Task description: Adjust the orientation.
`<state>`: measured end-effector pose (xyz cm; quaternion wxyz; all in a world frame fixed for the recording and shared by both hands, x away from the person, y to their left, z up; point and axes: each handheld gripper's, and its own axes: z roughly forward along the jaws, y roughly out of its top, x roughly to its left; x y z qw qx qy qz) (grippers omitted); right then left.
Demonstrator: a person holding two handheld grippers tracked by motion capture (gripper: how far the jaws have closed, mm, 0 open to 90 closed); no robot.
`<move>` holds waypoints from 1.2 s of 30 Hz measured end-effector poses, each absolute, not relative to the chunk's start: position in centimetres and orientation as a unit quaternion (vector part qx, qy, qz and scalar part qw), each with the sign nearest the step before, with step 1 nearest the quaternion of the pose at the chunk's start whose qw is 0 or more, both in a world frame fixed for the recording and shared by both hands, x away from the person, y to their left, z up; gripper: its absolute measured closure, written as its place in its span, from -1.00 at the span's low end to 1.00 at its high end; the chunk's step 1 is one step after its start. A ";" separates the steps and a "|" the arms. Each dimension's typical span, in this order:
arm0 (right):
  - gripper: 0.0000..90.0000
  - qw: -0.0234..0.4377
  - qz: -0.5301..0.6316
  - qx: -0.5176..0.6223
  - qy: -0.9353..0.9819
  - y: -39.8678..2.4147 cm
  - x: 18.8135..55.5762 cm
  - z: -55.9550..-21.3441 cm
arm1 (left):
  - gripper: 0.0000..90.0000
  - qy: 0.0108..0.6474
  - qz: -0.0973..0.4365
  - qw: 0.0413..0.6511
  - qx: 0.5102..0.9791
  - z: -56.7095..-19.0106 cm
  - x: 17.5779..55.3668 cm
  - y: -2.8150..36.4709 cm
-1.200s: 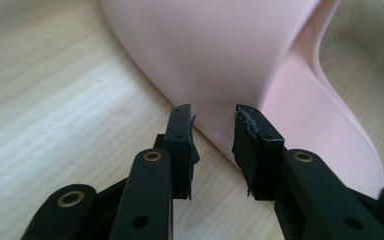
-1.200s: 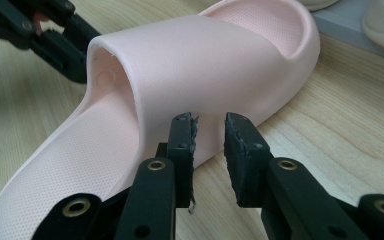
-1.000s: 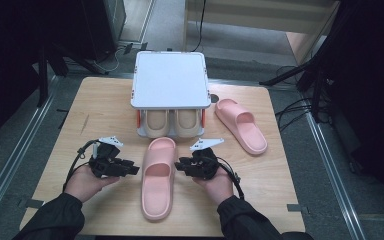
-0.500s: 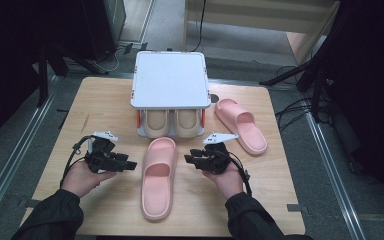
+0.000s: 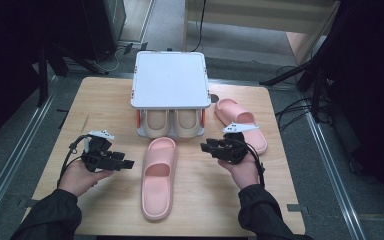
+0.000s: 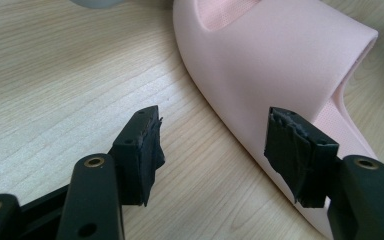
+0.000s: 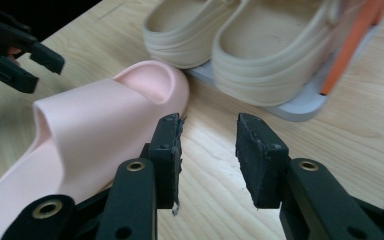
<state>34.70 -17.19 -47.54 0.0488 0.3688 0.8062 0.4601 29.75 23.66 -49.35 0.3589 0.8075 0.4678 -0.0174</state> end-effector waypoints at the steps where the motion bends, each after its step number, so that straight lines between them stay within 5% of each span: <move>1: 0.41 0.050 0.458 0.371 0.806 -17.4 34.9 -47.5 | -0.16 0.469 -0.018 0.359 0.807 -49.4 29.8 23.7; 36: 0.41 0.113 0.412 0.482 0.765 -26.2 43.4 -50.2 | -0.19 0.498 -0.009 0.355 0.791 -49.6 27.4 25.5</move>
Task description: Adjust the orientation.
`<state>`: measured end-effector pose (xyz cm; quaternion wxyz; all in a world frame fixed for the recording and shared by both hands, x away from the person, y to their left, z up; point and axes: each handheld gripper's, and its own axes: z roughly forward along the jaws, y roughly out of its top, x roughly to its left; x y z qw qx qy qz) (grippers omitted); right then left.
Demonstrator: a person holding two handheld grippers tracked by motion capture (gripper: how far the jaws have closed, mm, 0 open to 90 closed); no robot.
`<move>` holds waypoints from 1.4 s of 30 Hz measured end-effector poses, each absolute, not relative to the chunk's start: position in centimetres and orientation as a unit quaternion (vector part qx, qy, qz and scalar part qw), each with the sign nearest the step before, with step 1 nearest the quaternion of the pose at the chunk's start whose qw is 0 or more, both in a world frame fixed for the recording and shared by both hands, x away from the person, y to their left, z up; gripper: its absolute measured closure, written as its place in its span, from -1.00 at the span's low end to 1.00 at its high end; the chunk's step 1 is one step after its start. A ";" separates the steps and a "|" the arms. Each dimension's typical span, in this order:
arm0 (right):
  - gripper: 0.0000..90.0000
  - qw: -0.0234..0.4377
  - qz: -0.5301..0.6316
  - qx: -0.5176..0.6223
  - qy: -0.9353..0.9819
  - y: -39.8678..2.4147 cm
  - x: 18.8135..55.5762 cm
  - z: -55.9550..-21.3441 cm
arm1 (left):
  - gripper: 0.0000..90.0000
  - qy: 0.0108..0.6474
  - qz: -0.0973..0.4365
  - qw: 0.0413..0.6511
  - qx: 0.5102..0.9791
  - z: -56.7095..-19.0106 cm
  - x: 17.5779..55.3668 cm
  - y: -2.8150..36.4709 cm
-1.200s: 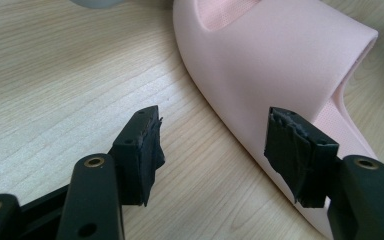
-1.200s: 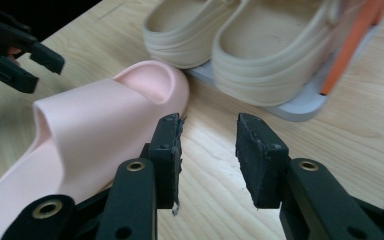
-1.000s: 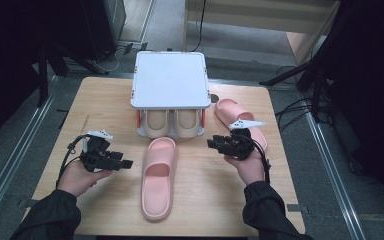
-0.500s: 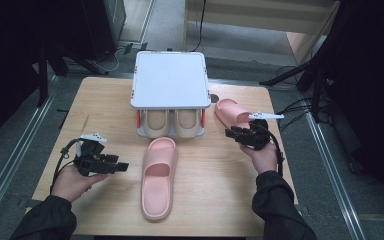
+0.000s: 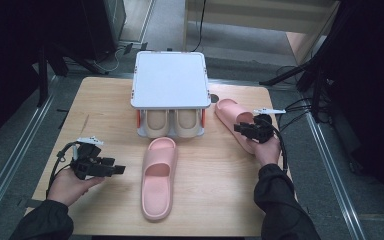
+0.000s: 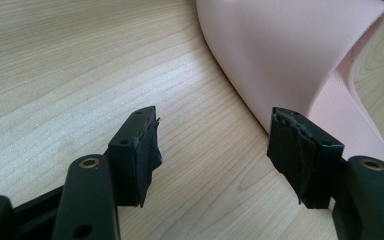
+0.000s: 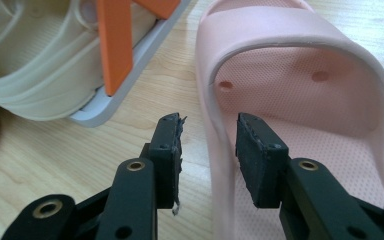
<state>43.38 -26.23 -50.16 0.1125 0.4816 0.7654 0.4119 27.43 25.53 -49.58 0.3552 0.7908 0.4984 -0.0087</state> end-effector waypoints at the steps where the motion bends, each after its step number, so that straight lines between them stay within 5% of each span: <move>1: 0.40 0.112 0.411 0.482 0.766 -26.1 43.6 -50.3 | -0.19 0.499 -0.009 0.355 0.791 -49.6 27.4 25.6; 20: 0.90 0.111 0.424 0.494 0.751 -26.0 45.0 -50.0 | -0.16 0.503 0.017 0.359 0.786 -49.2 26.9 26.0; 34: 0.92 0.106 0.432 0.507 0.738 -26.0 42.9 -47.6 | -0.17 0.489 0.019 0.365 0.792 -48.9 27.7 25.3; 42: 0.92 0.104 0.425 0.505 0.744 -25.7 41.0 -47.0 | 0.07 0.472 -0.004 0.388 0.791 -48.4 28.3 24.4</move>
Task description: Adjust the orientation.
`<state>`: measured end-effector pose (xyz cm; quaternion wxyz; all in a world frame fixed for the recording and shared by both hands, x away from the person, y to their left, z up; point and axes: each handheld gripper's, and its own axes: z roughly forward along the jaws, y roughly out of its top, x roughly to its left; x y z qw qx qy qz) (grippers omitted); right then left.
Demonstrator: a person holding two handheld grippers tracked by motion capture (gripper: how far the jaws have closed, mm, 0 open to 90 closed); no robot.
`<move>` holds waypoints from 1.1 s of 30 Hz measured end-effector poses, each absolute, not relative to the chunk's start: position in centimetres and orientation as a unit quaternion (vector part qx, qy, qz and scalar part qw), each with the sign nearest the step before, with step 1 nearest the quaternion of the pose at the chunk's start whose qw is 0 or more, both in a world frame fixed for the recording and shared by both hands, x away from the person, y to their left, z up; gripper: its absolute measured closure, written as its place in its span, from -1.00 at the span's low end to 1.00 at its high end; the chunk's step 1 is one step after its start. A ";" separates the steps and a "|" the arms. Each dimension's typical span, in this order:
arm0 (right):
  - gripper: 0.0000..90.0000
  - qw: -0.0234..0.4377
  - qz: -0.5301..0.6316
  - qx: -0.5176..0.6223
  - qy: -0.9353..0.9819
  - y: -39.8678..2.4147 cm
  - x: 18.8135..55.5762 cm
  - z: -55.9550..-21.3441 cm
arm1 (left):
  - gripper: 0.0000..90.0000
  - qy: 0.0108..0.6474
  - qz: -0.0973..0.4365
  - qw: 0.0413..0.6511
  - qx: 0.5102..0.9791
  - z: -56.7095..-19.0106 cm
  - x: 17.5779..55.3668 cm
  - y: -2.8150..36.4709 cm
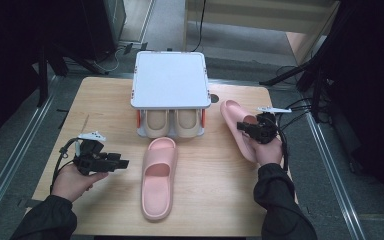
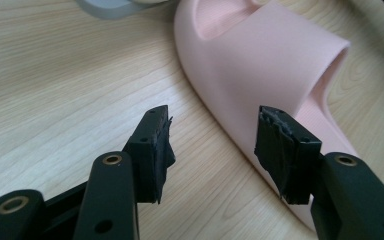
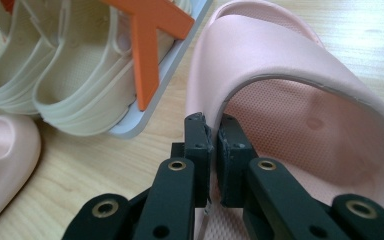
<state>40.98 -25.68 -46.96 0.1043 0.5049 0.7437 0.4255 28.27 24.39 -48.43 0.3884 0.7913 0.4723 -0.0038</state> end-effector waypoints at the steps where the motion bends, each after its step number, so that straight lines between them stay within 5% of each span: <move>1: 0.92 0.103 0.425 0.504 0.744 -25.6 40.6 -46.8 | 0.08 0.470 -0.006 0.388 0.793 -48.4 28.3 24.3; 8: 0.91 0.100 0.428 0.502 0.744 -25.4 39.0 -46.3 | 0.18 0.461 -0.017 0.387 0.798 -48.0 28.8 23.5; 18: 0.91 0.100 0.429 0.491 0.752 -24.5 36.1 -45.7 | 0.66 0.440 -0.017 0.384 0.811 -47.0 29.8 22.0; 33: 0.91 0.091 0.433 0.465 0.767 -21.9 31.2 -45.3 | 0.64 0.416 -0.013 0.391 0.821 -47.2 31.2 21.1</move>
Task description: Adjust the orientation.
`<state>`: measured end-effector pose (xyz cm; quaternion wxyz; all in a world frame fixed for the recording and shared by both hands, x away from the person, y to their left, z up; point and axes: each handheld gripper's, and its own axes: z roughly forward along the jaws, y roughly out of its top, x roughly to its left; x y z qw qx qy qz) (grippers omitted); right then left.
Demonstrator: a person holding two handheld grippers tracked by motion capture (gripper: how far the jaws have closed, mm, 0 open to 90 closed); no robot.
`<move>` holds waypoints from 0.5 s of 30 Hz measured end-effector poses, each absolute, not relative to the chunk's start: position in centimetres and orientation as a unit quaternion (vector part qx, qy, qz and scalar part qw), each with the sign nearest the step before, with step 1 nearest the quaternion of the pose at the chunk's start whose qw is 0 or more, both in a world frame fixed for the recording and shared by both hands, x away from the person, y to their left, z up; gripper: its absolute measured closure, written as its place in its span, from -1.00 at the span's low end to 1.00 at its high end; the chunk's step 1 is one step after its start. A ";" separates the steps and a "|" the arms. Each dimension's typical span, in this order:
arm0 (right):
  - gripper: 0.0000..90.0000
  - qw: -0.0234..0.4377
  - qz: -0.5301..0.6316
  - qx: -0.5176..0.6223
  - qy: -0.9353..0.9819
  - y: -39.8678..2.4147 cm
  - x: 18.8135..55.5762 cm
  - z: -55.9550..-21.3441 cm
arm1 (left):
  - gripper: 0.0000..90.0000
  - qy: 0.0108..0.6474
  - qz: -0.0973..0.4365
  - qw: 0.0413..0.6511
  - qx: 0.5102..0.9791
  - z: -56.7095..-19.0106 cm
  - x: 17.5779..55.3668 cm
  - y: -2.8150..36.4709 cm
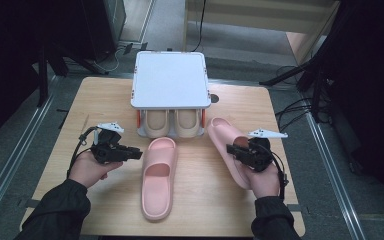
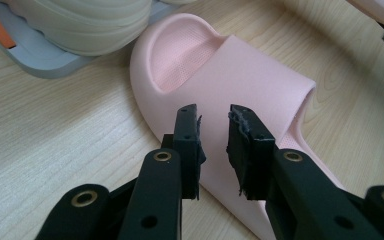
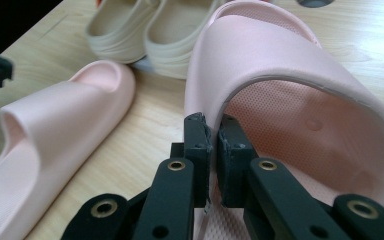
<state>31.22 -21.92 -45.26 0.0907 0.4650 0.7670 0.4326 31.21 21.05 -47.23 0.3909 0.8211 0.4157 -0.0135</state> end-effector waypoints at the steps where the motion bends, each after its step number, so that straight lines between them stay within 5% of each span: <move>1: 0.91 0.091 0.433 0.463 0.768 -21.8 31.0 -45.2 | 0.63 0.416 -0.015 0.391 0.821 -47.2 31.2 21.0; 15: 0.91 0.078 0.424 0.438 0.789 -19.3 28.4 -45.6 | 0.61 0.412 -0.019 0.390 0.823 -47.4 31.4 20.7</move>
